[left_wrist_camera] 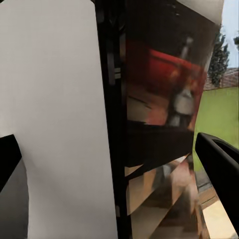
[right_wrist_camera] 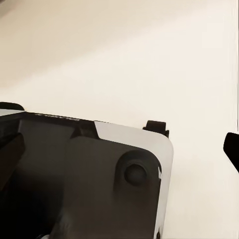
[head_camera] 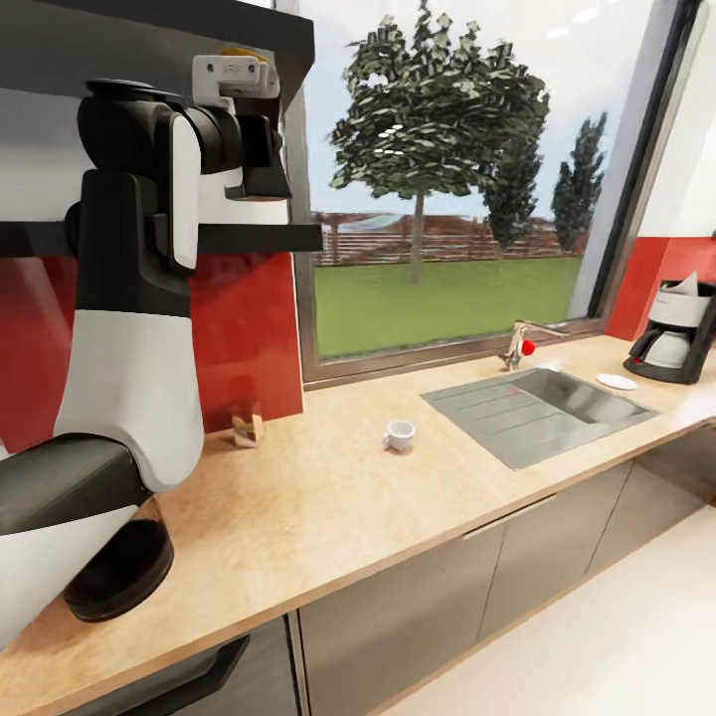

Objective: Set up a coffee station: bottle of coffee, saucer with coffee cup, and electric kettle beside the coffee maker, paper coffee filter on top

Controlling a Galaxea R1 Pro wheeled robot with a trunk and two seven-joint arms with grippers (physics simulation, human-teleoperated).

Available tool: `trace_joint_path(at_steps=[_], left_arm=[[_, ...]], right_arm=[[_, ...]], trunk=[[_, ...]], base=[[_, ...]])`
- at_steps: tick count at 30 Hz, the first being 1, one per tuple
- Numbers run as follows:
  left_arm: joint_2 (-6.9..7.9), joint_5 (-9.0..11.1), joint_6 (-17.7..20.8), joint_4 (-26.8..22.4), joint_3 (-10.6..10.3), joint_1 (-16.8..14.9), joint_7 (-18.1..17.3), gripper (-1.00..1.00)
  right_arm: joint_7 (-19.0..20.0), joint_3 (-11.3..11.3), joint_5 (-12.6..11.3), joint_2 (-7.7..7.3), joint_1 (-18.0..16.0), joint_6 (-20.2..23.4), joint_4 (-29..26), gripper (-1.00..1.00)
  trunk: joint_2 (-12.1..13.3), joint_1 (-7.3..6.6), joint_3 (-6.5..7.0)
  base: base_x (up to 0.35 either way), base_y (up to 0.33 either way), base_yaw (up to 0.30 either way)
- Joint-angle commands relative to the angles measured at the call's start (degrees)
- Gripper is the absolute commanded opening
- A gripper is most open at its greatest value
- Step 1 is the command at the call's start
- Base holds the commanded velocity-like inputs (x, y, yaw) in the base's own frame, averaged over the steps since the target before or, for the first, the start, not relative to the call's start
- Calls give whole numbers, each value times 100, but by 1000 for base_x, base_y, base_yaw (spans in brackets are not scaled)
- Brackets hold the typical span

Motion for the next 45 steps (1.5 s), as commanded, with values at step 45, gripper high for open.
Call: trace_joint_path(at_steps=[45], left_arm=[[-2, -31, 23, -3, 2, -6, -58, -100]], right_arm=[[0, -49, 60, -3, -5, -26, 7, 100]], trunk=[[-5, 3, -9]], base=[[19, -52, -211]])
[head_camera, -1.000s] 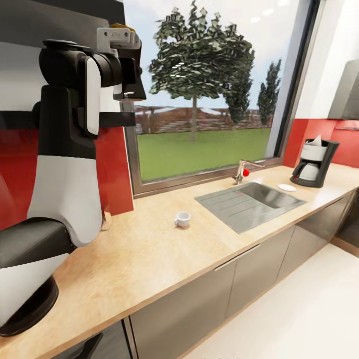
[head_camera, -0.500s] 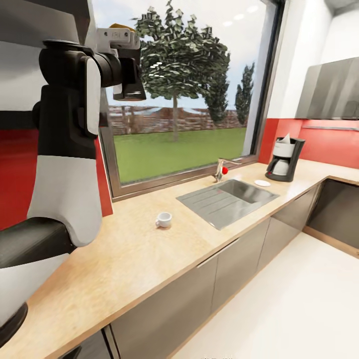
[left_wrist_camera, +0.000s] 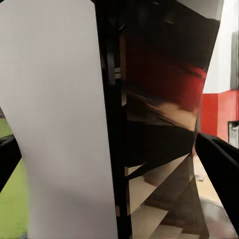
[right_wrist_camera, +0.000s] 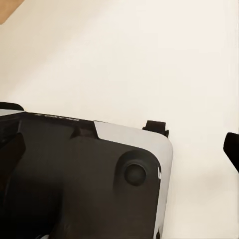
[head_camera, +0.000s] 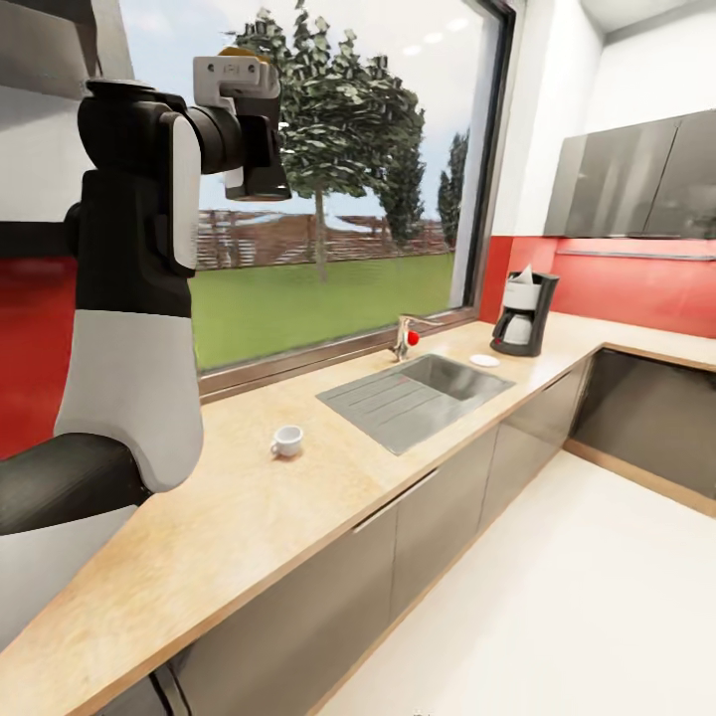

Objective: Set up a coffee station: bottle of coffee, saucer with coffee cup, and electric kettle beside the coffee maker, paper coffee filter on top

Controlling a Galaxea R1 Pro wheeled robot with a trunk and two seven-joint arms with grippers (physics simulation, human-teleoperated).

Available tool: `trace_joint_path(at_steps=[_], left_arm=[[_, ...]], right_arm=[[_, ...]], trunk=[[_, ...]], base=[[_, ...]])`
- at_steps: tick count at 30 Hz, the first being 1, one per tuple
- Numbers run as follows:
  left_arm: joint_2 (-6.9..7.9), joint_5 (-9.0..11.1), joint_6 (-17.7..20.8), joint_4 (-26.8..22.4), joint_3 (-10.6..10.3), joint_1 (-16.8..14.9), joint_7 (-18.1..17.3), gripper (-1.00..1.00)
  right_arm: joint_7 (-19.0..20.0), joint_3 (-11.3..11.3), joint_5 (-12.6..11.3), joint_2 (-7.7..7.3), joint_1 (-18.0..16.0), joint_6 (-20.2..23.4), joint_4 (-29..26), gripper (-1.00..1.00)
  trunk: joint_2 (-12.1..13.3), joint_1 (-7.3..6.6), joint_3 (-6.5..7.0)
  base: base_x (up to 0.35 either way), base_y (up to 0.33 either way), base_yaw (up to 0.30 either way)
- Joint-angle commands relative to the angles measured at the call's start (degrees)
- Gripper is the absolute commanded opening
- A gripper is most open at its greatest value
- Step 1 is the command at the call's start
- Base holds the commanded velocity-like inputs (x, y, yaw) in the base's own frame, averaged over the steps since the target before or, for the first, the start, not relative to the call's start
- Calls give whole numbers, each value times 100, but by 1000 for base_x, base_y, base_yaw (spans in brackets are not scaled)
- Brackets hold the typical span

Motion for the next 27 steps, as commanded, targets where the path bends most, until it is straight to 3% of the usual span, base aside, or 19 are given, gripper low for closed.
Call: trace_joint_path(at_steps=[1, 17, 27], left_arm=[[-1, -65, 21, -5, 3, -6, -56, -100], [-1, -57, 24, -5, 3, -6, -57, -100], [-1, -53, 28, 3, 3, -6, -58, -100]], right_arm=[[9, -47, 60, -3, -5, -22, 8, 100], [9, -47, 60, 3, -5, -28, 8, 100], [9, -47, 68, -3, -5, -288, 8, 100]], trunk=[[-7, 1, -8], [-7, 1, -8], [-7, 1, -8]], base=[[0, -32, -231], [0, -5, -252], [0, 0, -257]])
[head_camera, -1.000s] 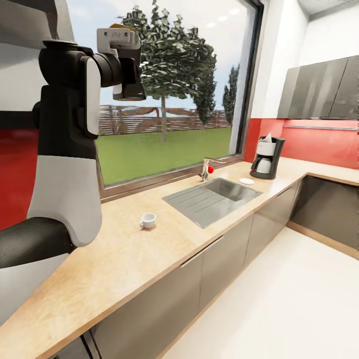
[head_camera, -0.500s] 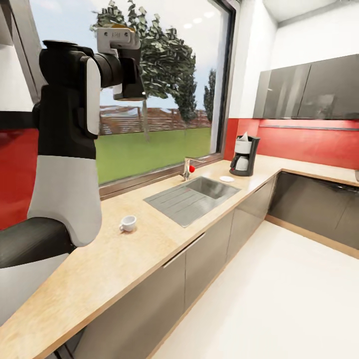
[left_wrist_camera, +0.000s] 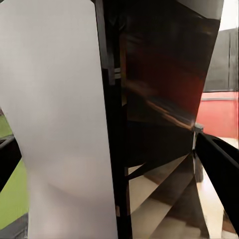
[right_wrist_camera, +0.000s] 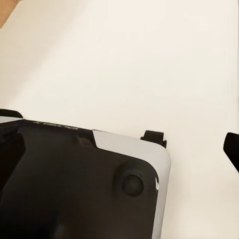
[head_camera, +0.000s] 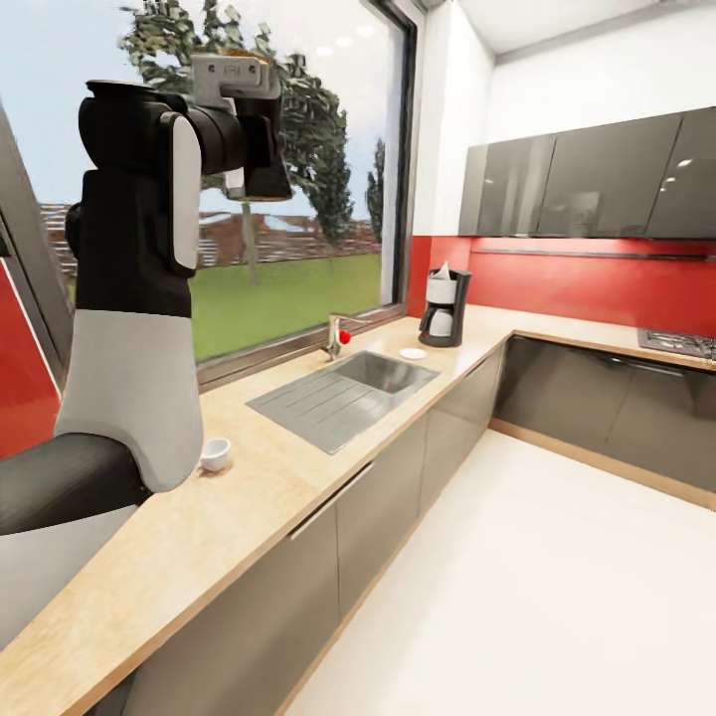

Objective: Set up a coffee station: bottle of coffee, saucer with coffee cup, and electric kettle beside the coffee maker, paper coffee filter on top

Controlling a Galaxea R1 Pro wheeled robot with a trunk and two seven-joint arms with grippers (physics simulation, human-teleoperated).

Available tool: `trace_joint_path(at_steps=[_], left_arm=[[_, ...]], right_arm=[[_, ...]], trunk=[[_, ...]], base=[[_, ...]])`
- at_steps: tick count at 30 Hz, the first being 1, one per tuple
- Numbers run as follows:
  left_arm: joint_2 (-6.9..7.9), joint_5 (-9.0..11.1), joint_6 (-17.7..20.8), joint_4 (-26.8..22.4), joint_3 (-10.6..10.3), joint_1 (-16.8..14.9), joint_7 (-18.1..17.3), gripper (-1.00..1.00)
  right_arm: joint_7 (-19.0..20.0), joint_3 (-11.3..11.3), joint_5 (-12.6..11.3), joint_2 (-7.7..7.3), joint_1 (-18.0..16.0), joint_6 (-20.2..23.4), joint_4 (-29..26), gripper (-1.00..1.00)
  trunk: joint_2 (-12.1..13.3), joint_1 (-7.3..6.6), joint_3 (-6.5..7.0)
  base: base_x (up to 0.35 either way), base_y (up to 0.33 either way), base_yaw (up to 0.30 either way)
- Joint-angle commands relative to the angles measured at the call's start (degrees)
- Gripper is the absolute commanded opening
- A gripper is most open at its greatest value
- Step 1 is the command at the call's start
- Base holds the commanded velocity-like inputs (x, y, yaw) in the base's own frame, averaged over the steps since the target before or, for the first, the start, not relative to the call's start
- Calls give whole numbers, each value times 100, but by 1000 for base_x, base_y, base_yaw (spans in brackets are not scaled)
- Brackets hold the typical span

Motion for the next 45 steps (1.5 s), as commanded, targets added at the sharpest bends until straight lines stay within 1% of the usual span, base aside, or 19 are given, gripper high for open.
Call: trace_joint_path(at_steps=[1, 3, 5, 8, 9, 13, 23, 45], left_arm=[[-1, -60, 23, -5, 3, -6, -56, -100], [-1, -55, 23, -5, 5, -6, -58, -100], [-1, 52, 22, -5, 10, -6, -58, -100], [-1, 474, 17, 6, 18, -6, -55, -100], [-1, 565, 17, 9, 17, -6, -55, -100], [-1, 689, 16, 12, 16, -6, -54, -100], [-1, 727, 15, 13, 21, -6, -54, -100], [-1, 727, 15, 6, 21, -6, -54, -100]], right_arm=[[9, -48, 57, -3, -6, -24, 8, 100], [9, -48, 58, -3, -6, -29, 8, 100], [9, -48, 58, -3, -6, -31, 8, 100], [9, -48, 58, -3, -6, -33, 8, 100], [9, -48, 58, -3, -6, -33, 8, 100], [9, -48, 58, -3, -6, -34, 8, 100], [9, -48, 58, -3, -6, -34, 8, 100], [9, -48, 58, -12, -6, -36, 8, 100]], trunk=[[-6, 1, -8], [-6, 1, -8], [-6, 1, -8], [-6, 1, -8], [-6, 1, -8], [-6, 1, -8], [-6, 1, -8], [-6, 1, -8]], base=[[0, 0, -257], [0, 0, -257], [0, 0, -257], [0, 0, -257], [0, 0, -257], [0, 0, -257], [0, 0, -257], [0, -13, -258]])
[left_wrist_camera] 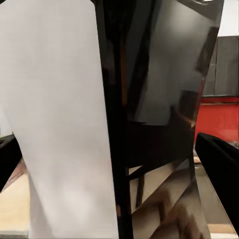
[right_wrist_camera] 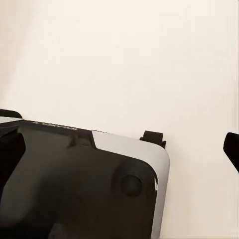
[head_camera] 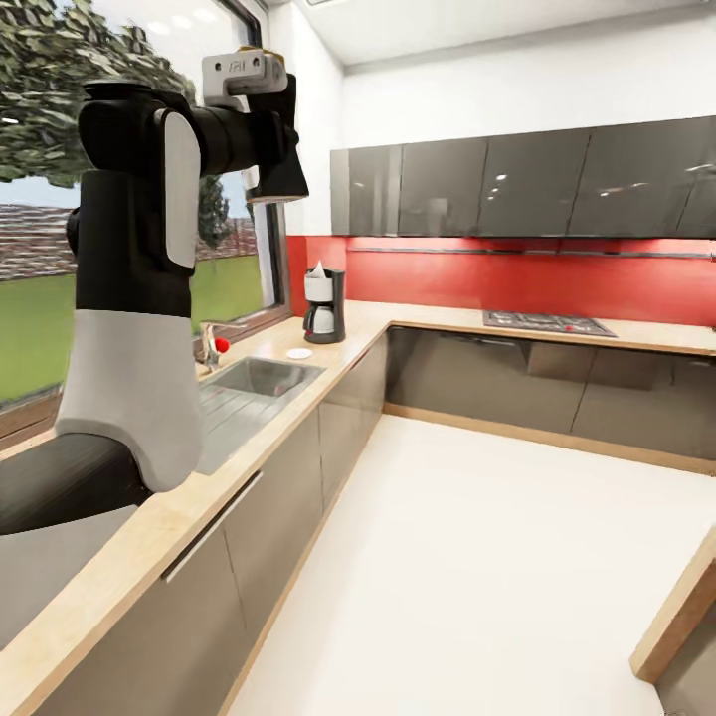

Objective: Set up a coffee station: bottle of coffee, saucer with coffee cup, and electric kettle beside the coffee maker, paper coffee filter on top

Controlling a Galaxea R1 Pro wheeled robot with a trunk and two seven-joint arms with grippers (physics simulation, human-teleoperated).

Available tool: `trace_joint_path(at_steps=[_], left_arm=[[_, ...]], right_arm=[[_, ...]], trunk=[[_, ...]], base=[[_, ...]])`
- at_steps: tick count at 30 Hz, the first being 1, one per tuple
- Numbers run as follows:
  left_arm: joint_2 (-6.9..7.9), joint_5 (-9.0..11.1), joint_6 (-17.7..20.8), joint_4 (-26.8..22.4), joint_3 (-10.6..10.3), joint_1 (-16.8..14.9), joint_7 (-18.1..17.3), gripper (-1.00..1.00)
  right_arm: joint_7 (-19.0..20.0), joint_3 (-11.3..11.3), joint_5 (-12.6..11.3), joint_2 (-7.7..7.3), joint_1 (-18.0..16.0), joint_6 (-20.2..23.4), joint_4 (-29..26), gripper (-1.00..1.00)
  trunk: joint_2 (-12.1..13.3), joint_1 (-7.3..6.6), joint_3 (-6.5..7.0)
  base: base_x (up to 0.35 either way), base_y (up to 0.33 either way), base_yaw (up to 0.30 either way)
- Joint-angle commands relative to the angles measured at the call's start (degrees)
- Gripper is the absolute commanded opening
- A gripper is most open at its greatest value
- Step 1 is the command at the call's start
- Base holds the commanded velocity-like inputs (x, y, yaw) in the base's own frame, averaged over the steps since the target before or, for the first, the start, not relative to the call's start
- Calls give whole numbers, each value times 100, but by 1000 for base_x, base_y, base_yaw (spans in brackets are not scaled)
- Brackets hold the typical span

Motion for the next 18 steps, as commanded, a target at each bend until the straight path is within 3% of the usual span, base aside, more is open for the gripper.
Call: trace_joint_path(at_steps=[1, 11, 18], left_arm=[[-2, -13, 25, -3, 4, -7, -28, -100], [-2, -13, 25, -13, 4, -7, -28, -100], [-2, -13, 25, -8, 8, -7, -28, -100]], right_arm=[[10, -48, 56, -3, -5, -21, 8, 100], [10, -44, 56, -3, -5, -17, 8, 100], [21, -48, 56, -11, -5, -3, 8, 100]], trunk=[[-7, 1, -9], [-7, 1, -9], [-7, 1, -14]], base=[[0, -212, -161], [0, -274, -33], [0, -76, -83]])
